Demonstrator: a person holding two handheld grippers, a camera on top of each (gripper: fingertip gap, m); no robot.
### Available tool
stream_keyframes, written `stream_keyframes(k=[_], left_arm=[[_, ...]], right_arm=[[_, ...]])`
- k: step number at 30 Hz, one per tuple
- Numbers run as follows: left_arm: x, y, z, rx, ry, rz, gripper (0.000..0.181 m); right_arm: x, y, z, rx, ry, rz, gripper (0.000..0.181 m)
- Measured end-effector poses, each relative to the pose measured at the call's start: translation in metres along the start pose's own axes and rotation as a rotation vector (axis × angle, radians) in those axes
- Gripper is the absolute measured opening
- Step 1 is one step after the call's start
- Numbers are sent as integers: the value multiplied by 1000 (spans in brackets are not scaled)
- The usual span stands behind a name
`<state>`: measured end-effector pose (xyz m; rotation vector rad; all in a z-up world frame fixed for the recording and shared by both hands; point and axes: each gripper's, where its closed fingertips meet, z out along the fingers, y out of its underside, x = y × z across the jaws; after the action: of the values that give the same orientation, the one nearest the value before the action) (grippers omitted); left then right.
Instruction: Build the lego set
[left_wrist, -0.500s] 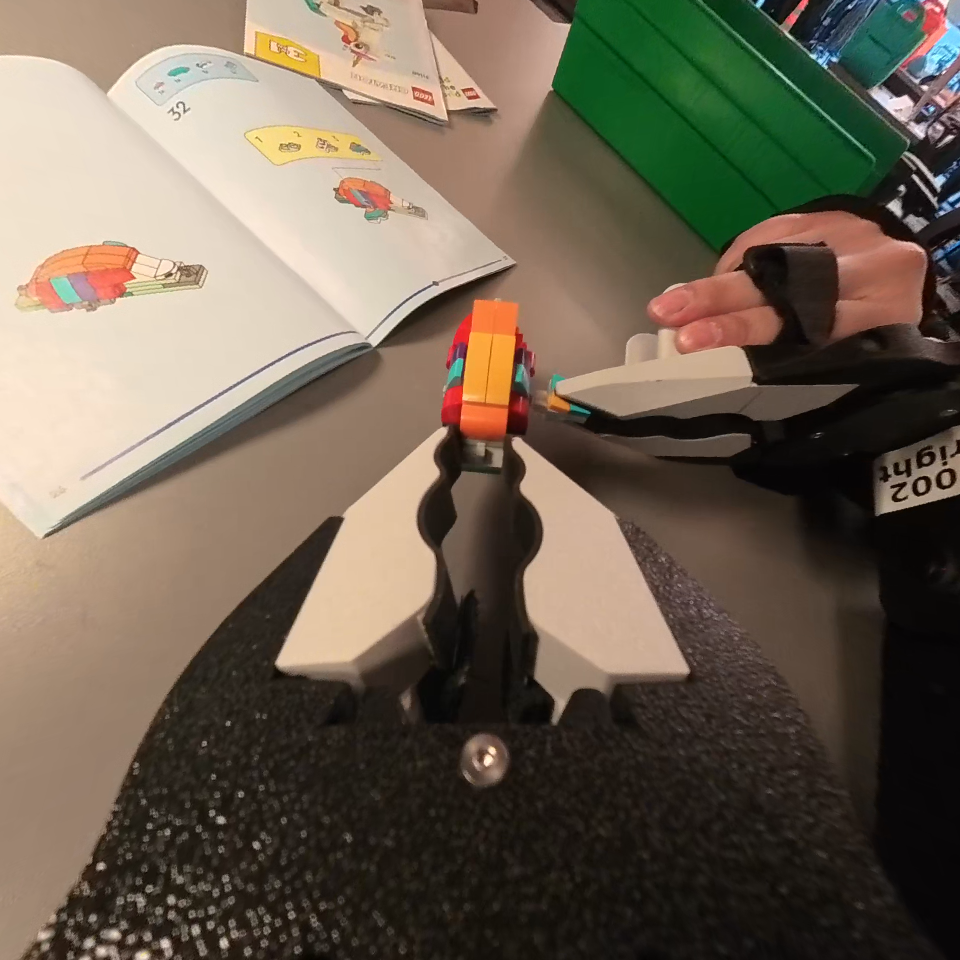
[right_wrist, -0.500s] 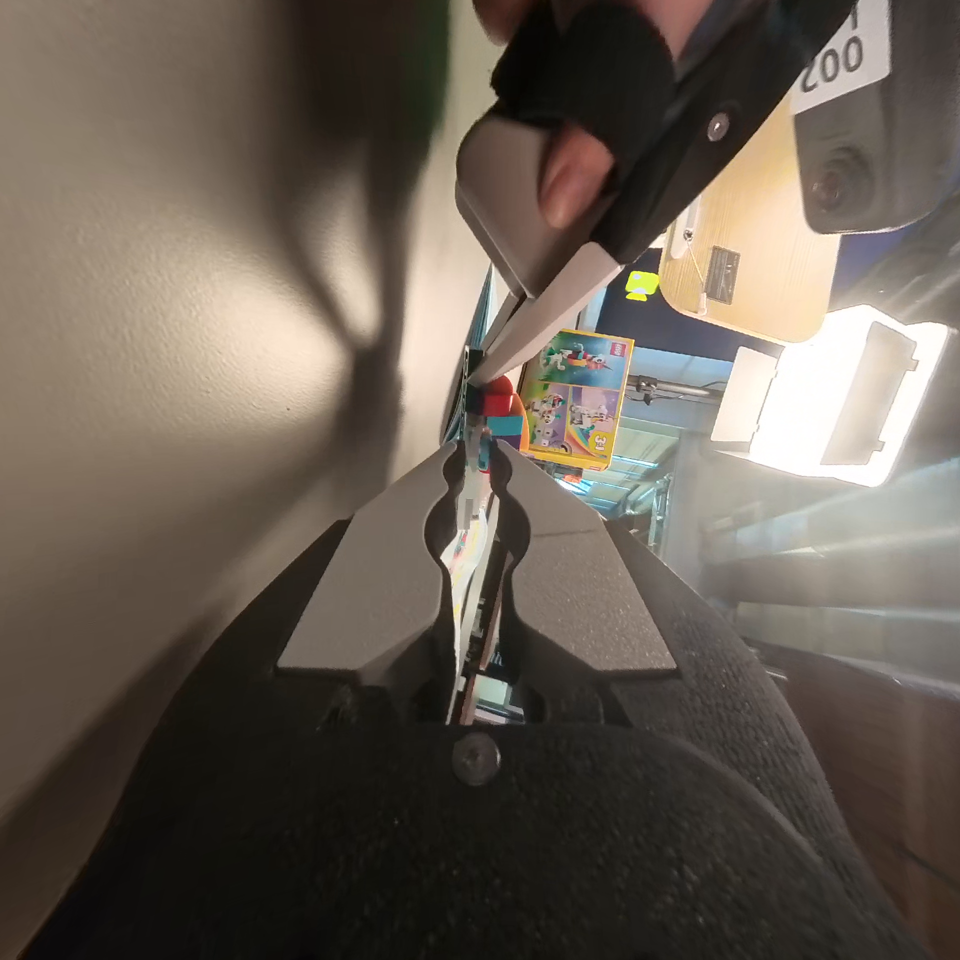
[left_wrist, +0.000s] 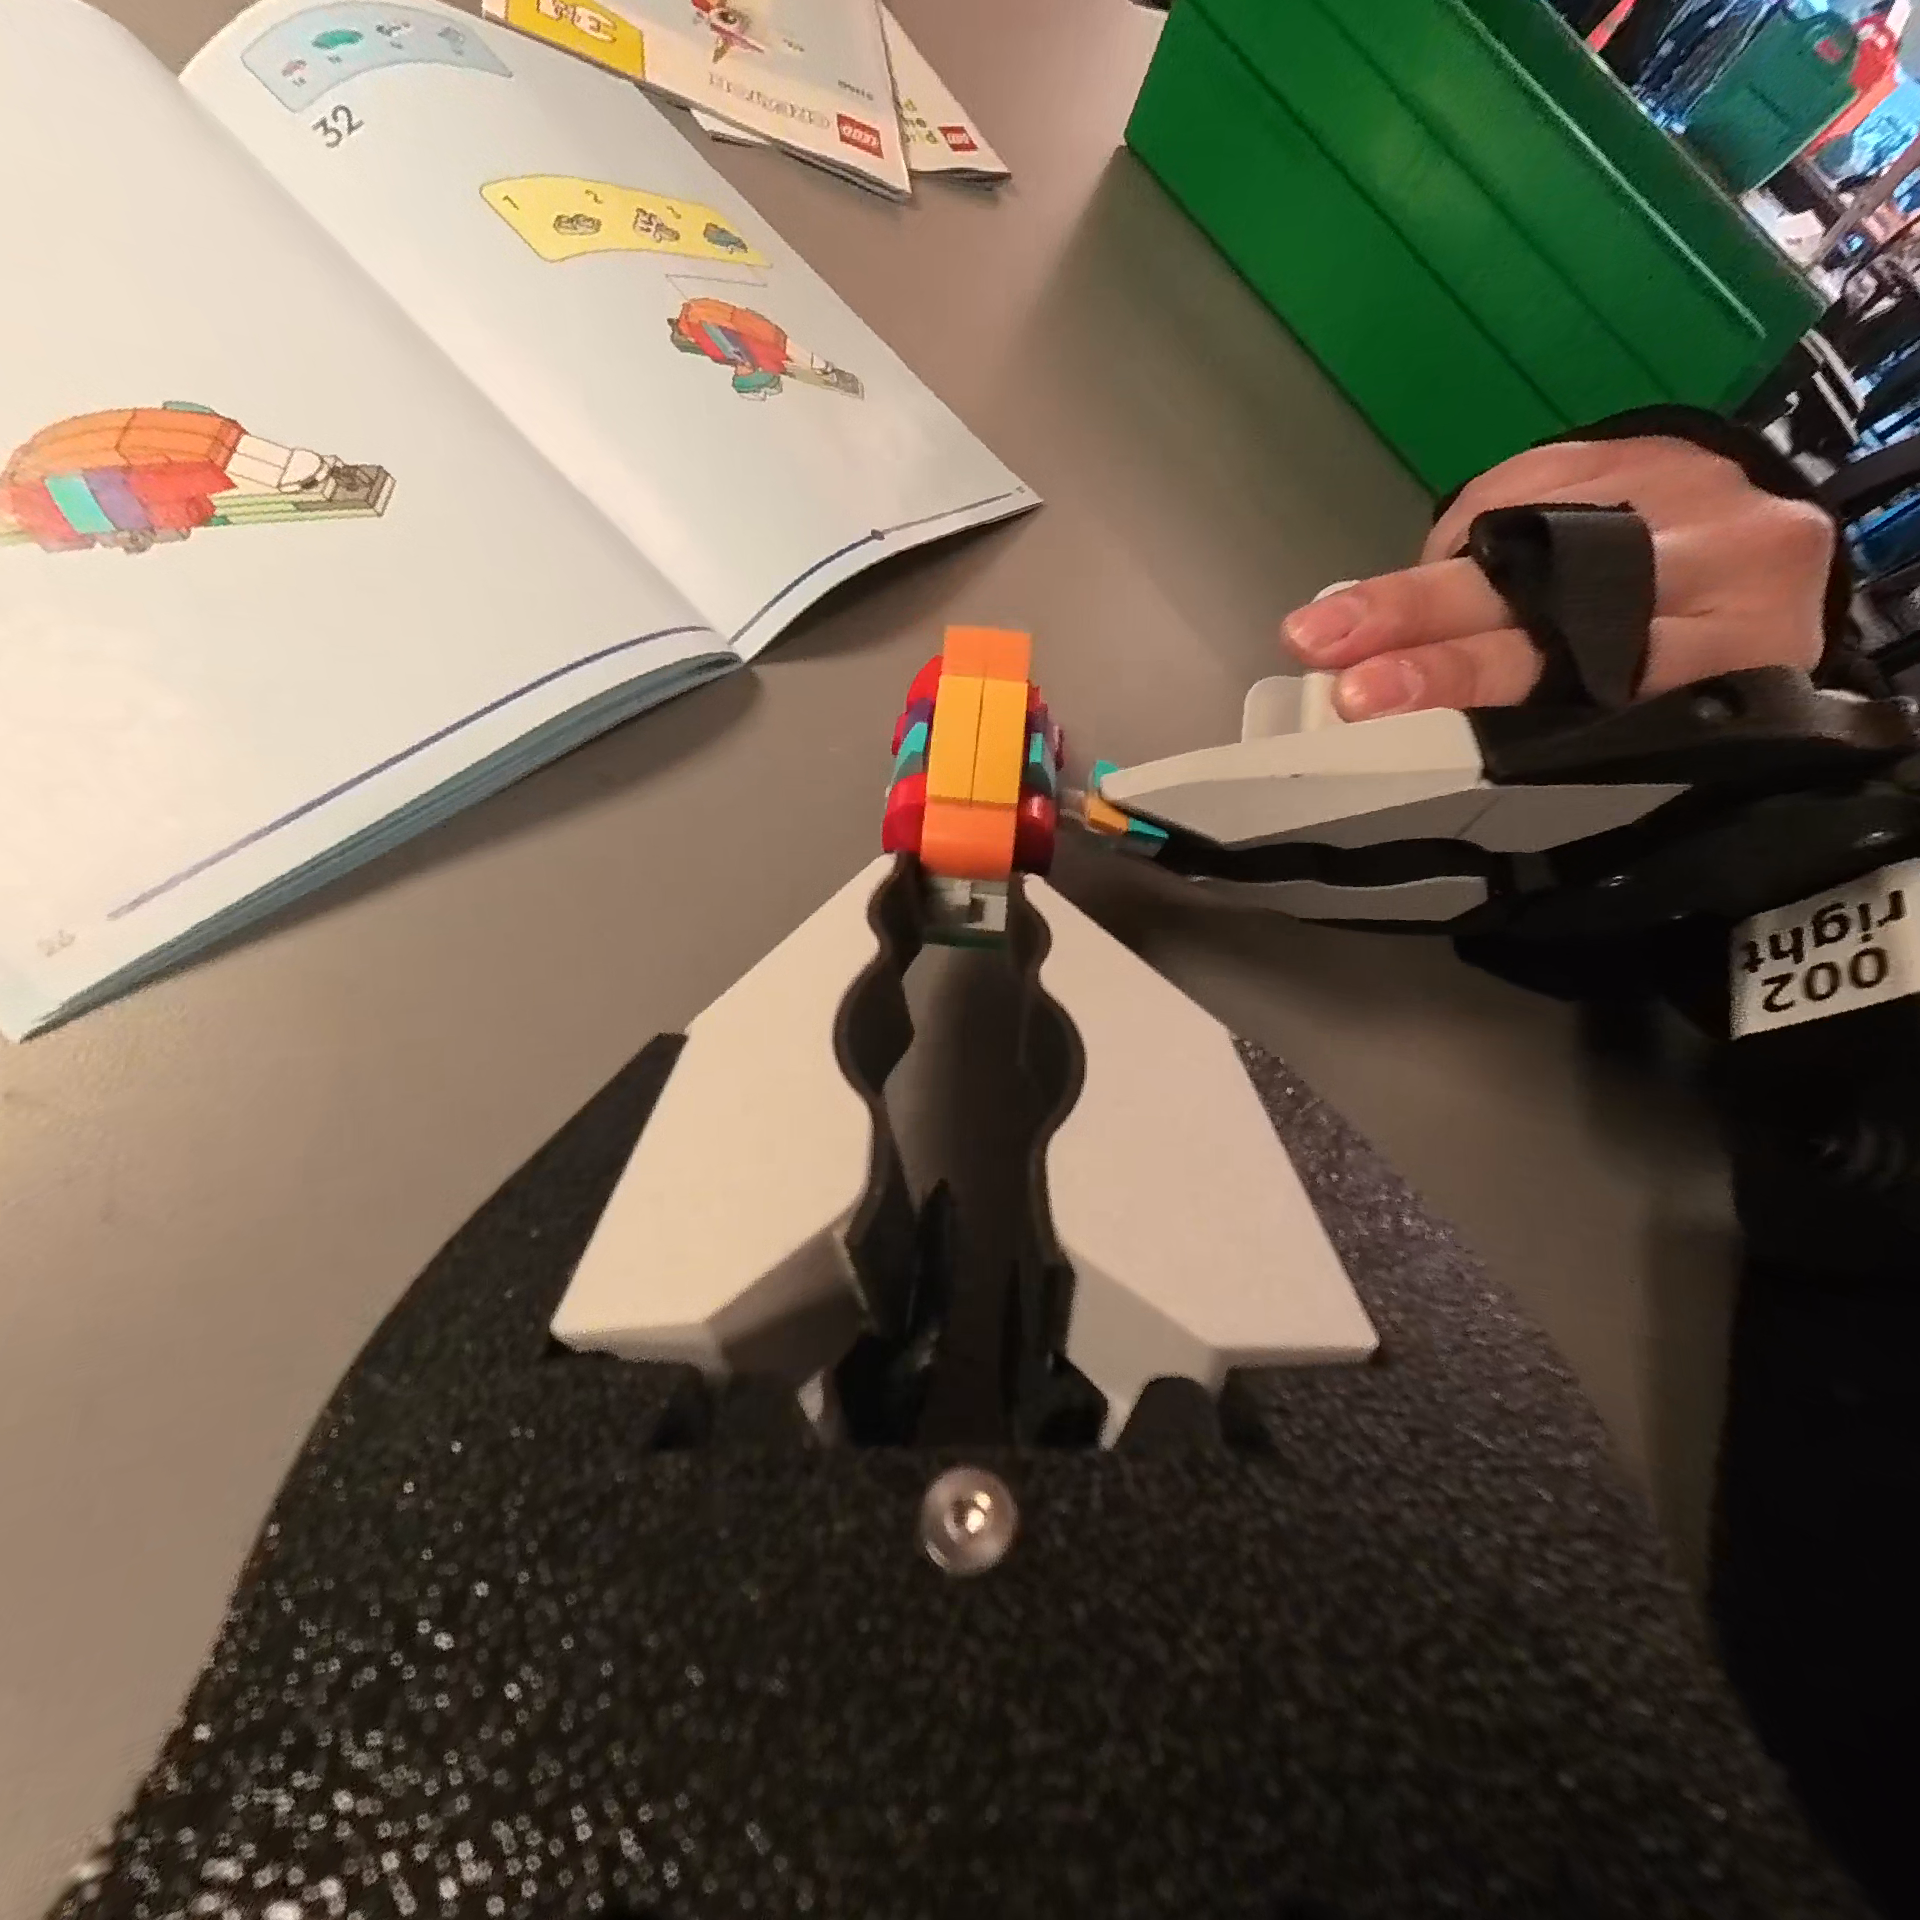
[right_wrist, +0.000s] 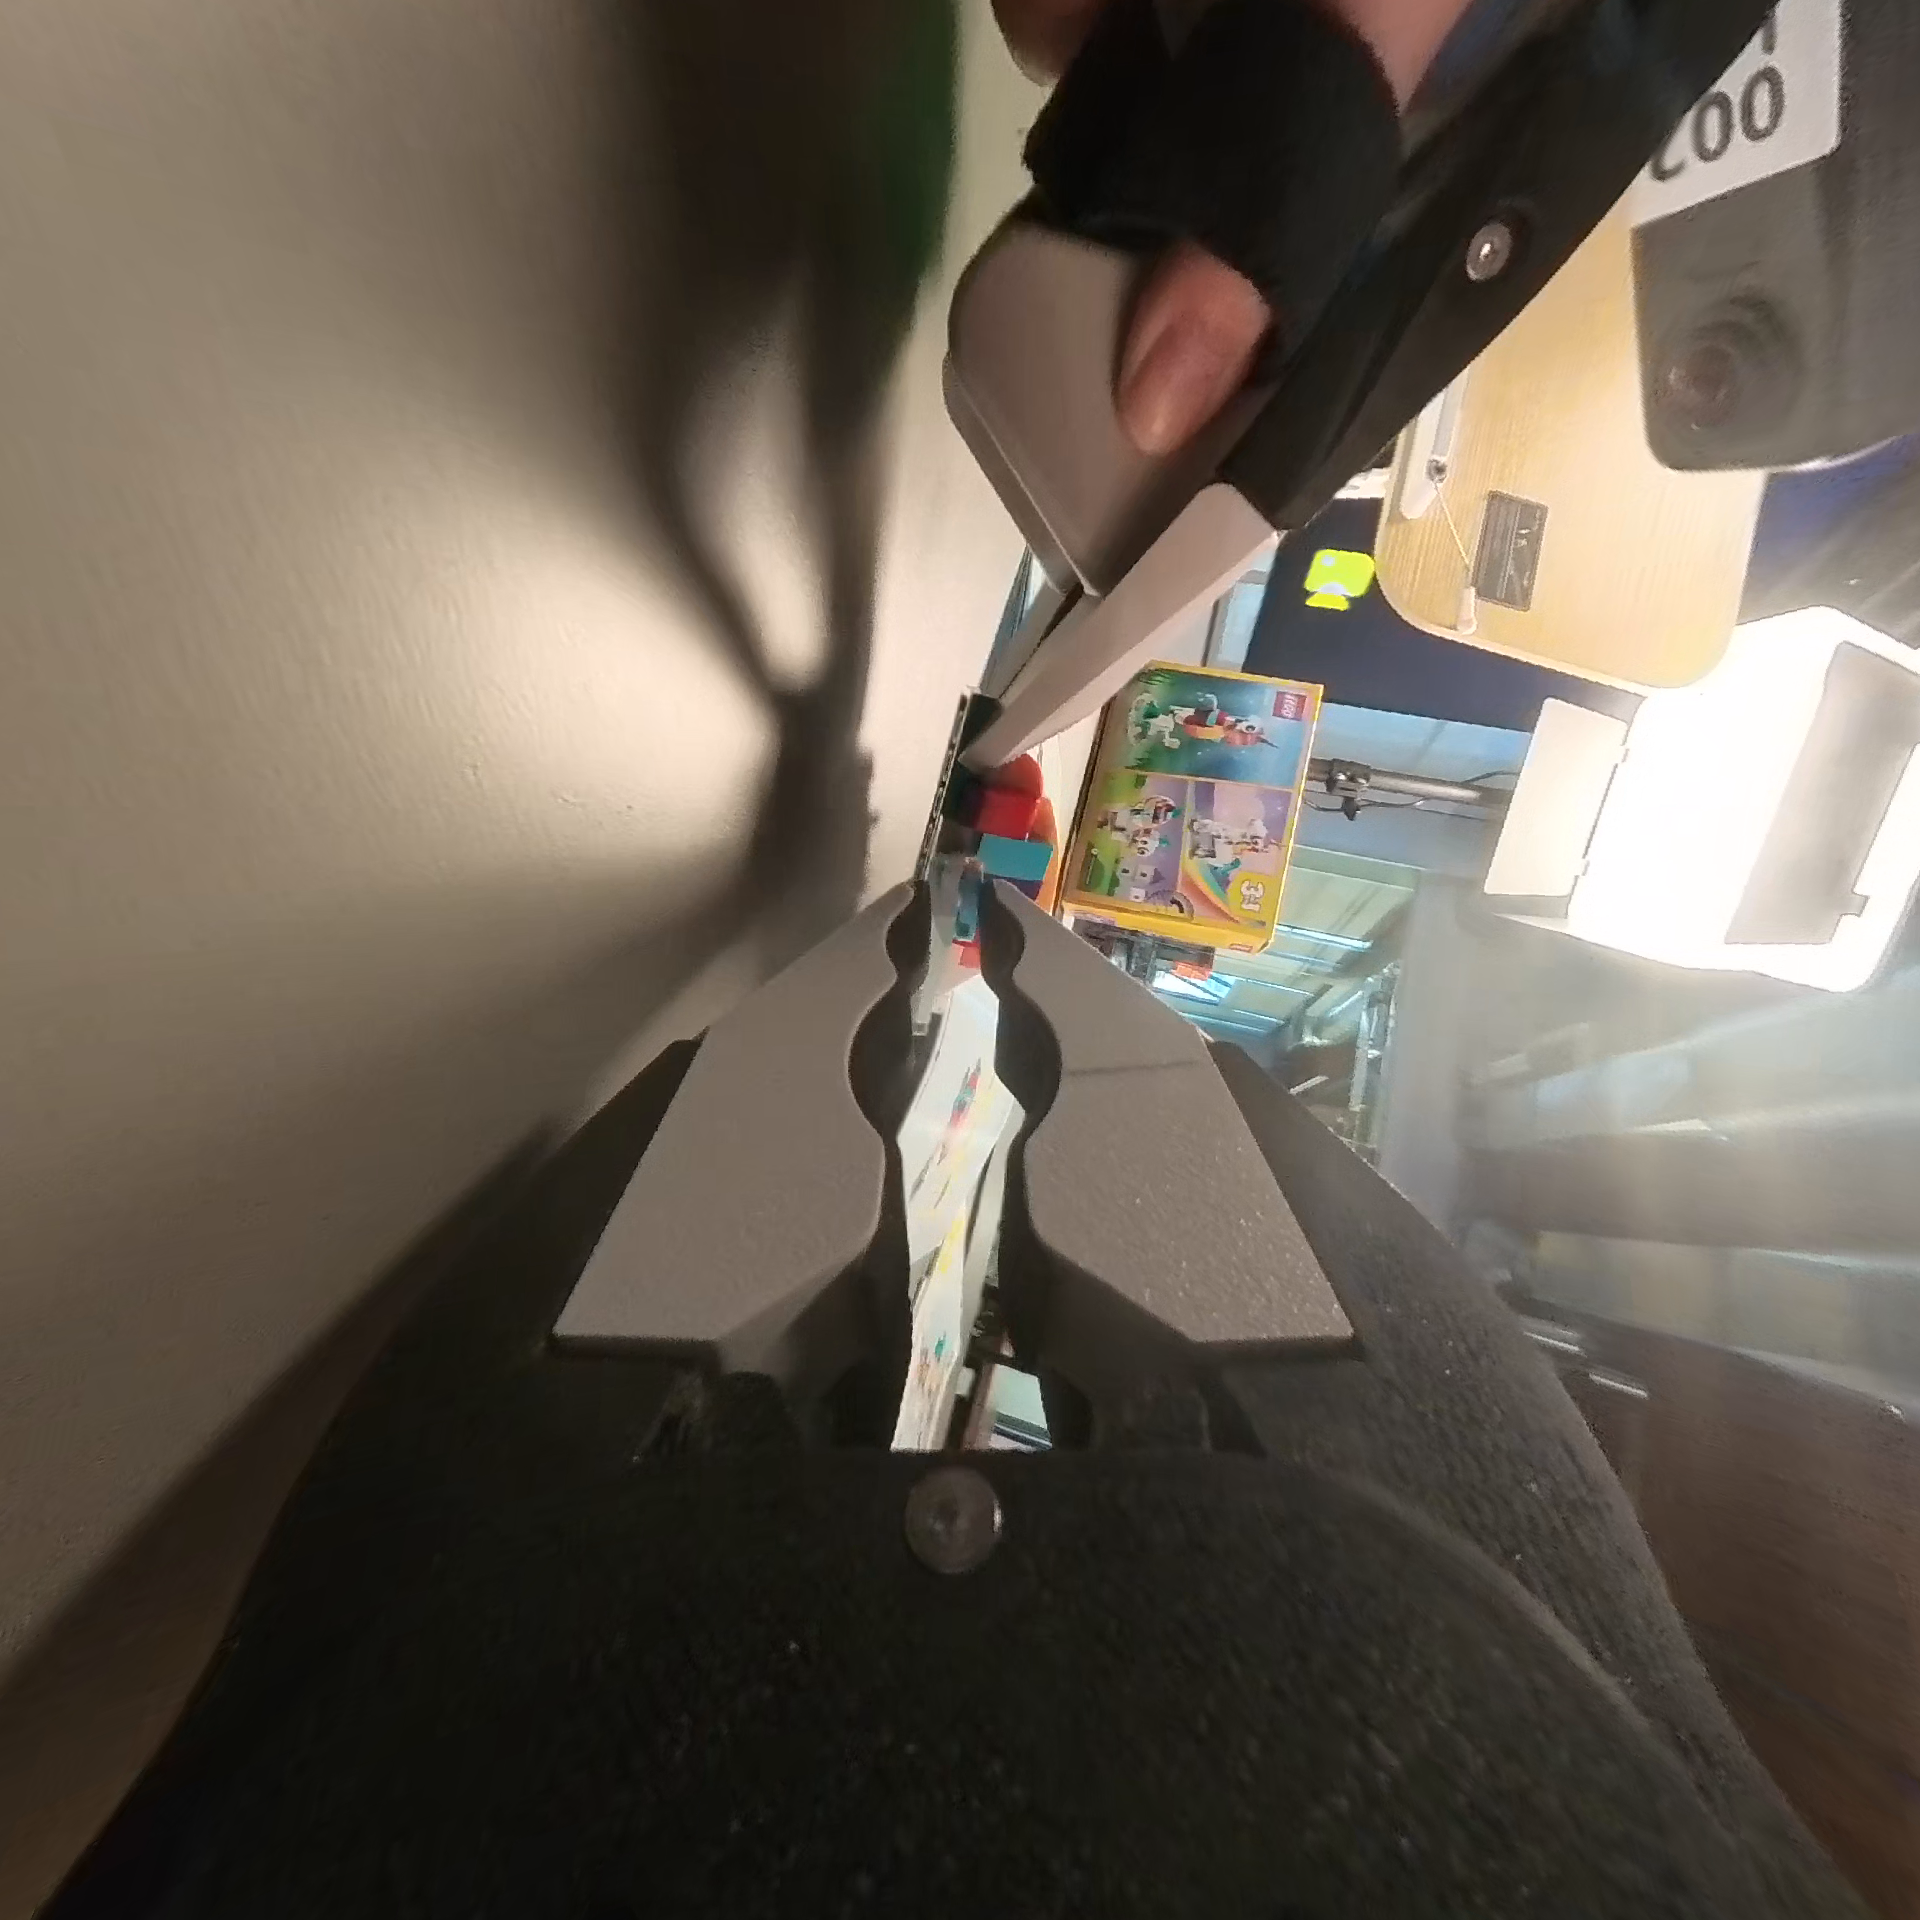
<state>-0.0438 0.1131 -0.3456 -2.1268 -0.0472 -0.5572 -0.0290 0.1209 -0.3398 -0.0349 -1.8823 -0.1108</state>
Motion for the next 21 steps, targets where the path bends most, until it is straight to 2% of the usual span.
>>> stream_keyframes(k=[21], left_arm=[[2,4,3,-36,30,-2,14]], right_arm=[[-7,-4,0,41,-32,65,7]])
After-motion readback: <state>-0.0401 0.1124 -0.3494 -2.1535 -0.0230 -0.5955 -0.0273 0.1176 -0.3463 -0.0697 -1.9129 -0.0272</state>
